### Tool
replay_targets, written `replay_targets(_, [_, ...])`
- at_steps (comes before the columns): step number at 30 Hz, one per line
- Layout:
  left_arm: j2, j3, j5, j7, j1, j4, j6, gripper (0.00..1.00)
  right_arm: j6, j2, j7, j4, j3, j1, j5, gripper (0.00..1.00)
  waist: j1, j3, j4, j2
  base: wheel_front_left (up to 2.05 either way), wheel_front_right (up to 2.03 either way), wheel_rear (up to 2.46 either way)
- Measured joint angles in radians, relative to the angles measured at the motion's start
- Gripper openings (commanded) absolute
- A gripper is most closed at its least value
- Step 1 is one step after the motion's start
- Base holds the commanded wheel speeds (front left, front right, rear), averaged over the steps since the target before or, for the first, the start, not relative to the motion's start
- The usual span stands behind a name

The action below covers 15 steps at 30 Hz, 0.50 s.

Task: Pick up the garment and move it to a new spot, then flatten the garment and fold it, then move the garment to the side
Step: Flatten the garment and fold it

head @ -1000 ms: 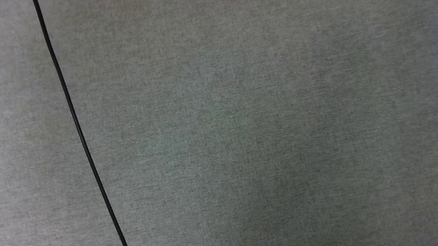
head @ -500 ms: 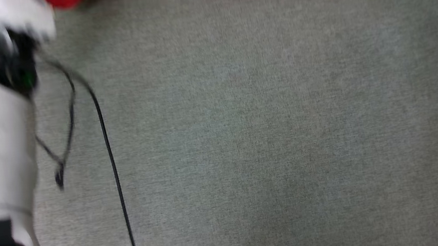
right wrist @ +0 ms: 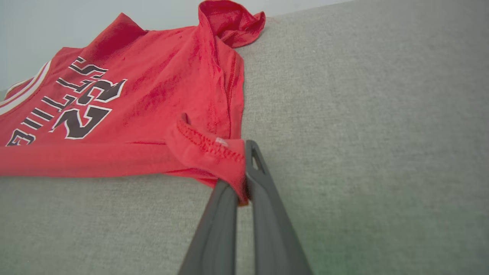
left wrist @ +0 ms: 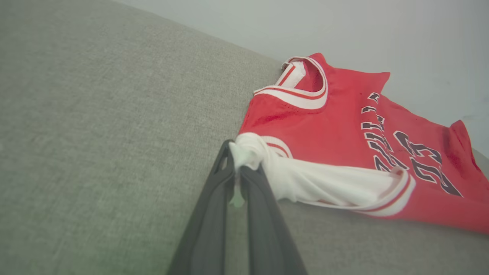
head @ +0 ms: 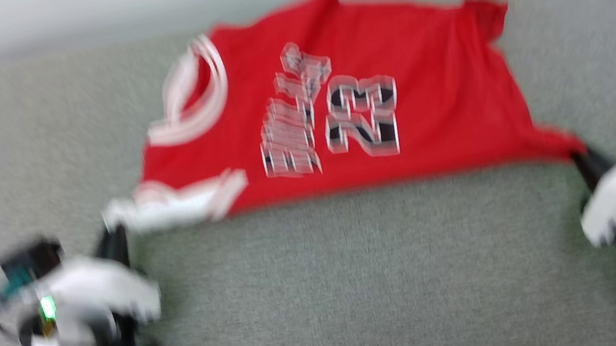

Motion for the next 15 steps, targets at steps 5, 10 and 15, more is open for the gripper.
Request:
replay_targets(5, [0.005,0.007,-0.005,0.002,0.249,-0.131,0.053,0.00,0.001,-0.009,0.005,-0.053,-0.042,0.193,0.002,0.00,-0.0002,-0.102,0.006,0.0000,0.00,0.00,0.00])
replay_targets(10, [0.024,0.007,-0.021,0.055,0.459,-0.308,0.126,0.00,0.001,-0.003,0.040,-0.149,-0.114,0.385,-0.024,0.00,-0.0002,-0.188,0.011,0.0001,0.00,0.00,0.00])
replay_targets(15, [0.036,0.004,-0.029,0.116,0.651,-0.516,0.217,0.00,0.000,0.033,0.116,-0.311,-0.221,0.581,-0.088,0.00,-0.0002,-0.249,0.020,0.0000,0.00,0.00,0.00])
